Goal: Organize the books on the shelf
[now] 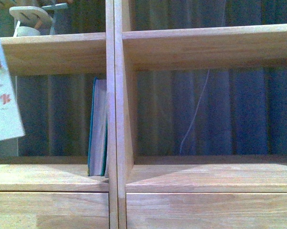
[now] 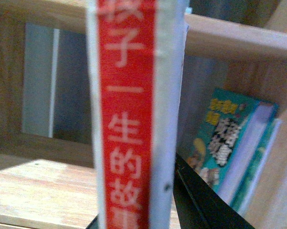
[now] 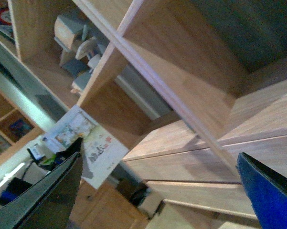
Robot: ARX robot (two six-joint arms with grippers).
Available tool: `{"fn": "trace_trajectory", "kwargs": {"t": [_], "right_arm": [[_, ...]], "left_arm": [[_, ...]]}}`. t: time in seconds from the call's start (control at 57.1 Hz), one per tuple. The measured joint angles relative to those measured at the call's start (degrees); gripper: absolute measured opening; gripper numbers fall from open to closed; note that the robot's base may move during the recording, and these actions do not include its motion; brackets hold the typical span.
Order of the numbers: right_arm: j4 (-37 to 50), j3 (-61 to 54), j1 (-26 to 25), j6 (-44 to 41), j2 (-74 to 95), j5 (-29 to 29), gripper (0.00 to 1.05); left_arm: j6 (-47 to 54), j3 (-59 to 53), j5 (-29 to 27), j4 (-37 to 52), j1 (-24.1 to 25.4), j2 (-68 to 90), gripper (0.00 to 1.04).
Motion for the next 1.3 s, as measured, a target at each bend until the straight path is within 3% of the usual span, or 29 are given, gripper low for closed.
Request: {"fn": "trace_trajectory", "kwargs": {"t": [0.28, 0.561, 0.578, 0.613, 0.683, 0.789, 1.157, 1.297], "right_arm": [[-2.29, -4.72, -12.15, -23.93, -16.41, -0.39, 0.98], [-4.07, -5.79, -9.77, -36.46, -21.4, 4.07, 0.97], [-5.95, -5.33, -9.35, -37.33, -21.49, 5.7, 0.96], [-19.45, -1.75, -6.1, -41.35, -22.12, 14.78, 0.88], [-32.52, -0.37, -2.91, -45.13, -23.85, 23.23, 0.78], [-40.87, -4.24, 4.35, -47.93, -26.58, 33.09, 0.62], [-37.18, -15.98, 6.73, -50.29, -33.16, 34.6, 0.03], [-36.17, -18.67, 6.73, -50.47, -34.86, 34.62, 0.03]], "left_arm": [[10.69, 12.39, -3.87, 0.0, -2.34, 14.36, 0.18], [18.88, 24.26, -6.27, -0.66, -9.35, 25.09, 0.18], [19.1, 24.72, -6.4, -0.74, -9.57, 25.38, 0.18], [20.02, 26.95, -6.88, -0.81, -10.69, 27.1, 0.18], [21.24, 29.66, -7.72, -1.11, -11.76, 29.14, 0.18], [22.53, 33.59, -9.11, -1.79, -12.92, 32.3, 0.18], [24.7, 39.1, -10.1, 3.3, -15.23, 42.8, 0.18], [25.07, 39.91, -9.62, 5.05, -15.65, 44.85, 0.18]]}}
